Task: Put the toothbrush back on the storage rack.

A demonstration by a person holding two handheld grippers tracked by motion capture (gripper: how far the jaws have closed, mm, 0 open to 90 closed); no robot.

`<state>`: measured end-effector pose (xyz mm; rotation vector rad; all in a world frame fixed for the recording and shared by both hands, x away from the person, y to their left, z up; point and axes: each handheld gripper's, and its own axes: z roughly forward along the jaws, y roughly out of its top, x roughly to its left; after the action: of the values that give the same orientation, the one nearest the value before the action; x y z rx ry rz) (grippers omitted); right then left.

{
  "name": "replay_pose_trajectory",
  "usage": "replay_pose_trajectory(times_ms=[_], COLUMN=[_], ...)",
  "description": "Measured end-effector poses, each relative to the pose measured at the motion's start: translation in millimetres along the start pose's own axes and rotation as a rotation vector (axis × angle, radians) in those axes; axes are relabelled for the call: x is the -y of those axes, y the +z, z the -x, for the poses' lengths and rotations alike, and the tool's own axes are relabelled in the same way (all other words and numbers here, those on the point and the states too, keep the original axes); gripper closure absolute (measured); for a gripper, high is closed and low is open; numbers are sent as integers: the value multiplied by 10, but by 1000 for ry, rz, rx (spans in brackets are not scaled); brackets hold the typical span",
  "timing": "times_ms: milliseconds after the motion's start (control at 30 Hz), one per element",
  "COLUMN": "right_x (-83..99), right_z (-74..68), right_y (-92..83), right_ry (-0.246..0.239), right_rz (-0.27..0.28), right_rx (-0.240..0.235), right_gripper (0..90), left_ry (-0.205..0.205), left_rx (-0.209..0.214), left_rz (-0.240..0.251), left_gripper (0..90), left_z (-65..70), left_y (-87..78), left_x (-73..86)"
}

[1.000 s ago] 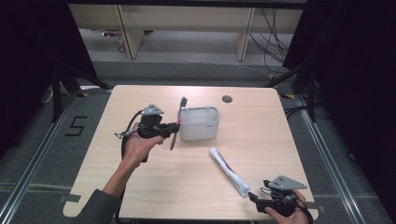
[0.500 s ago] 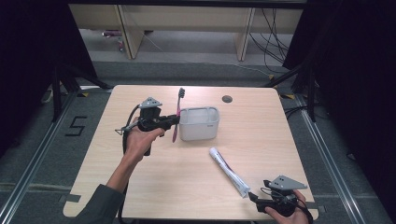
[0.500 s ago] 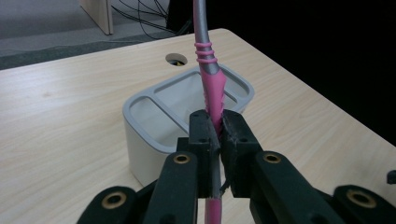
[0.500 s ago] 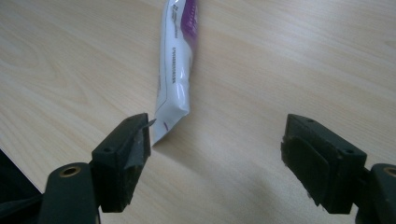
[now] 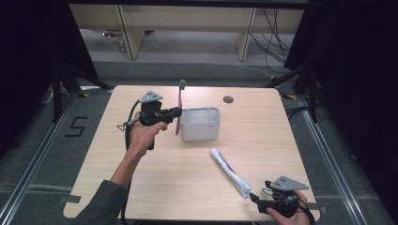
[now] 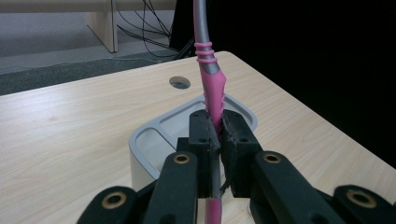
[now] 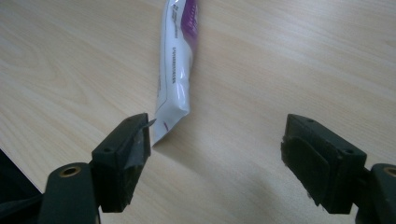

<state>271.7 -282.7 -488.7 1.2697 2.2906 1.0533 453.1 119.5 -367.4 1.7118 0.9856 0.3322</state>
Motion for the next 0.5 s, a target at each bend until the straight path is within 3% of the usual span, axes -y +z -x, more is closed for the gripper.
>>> replay_pose_trajectory(times_ms=[67,500], right_x=[-2,-3], right_z=[19,31], right_y=[2,-5], right_ry=[-25,-15], right_rz=[5,7], right_rx=[5,-8], right_gripper=[242,242], left_ry=[3,13], left_rx=[-2,-19], left_rz=[10,55], left_gripper=[825,825], left_z=[-1,-4], left_y=[13,132], left_x=[-25,-148])
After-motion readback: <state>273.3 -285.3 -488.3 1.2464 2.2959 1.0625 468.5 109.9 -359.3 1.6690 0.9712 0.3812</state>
